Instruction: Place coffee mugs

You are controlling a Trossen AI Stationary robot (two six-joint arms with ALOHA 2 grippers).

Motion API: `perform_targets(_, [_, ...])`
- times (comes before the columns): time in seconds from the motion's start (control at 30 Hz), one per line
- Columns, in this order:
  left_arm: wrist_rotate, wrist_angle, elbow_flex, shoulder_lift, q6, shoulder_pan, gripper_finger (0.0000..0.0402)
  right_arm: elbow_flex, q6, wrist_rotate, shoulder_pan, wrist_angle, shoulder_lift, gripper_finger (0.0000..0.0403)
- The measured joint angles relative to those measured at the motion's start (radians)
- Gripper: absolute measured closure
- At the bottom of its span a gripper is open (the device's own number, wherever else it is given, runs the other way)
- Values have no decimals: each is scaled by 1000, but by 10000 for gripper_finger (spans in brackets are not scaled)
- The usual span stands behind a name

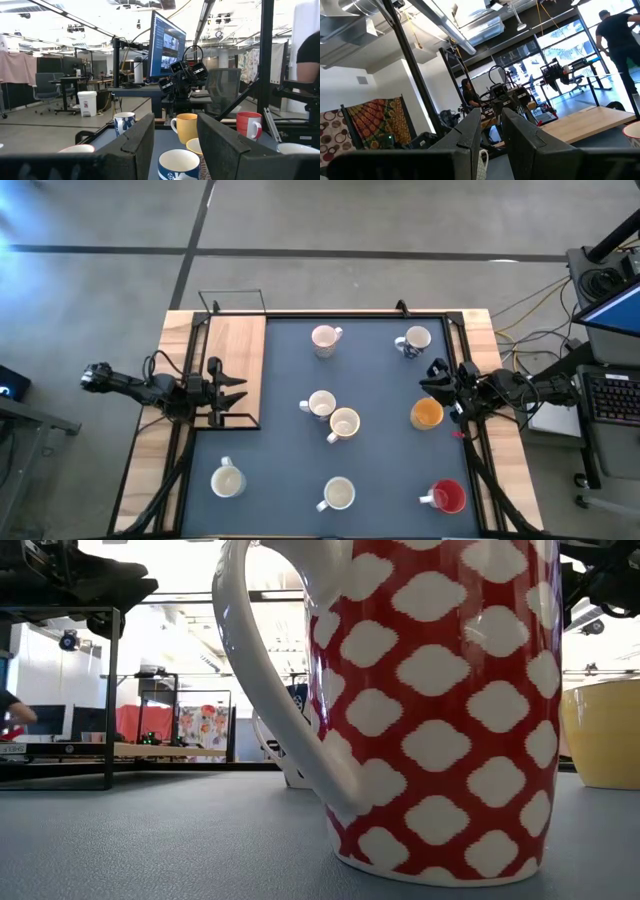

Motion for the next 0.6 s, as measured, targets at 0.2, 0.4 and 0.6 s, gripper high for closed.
perform_targets(0.2, [0,0,0,0,0,0,269,0,0,0,0,0,0,335])
perform_targets(0.4, [0,0,0,0,0,0,269,0,0,0,0,0,0,335])
perform_targets(0.6, [0,0,0,0,0,0,269,0,0,19,0,1,0,335])
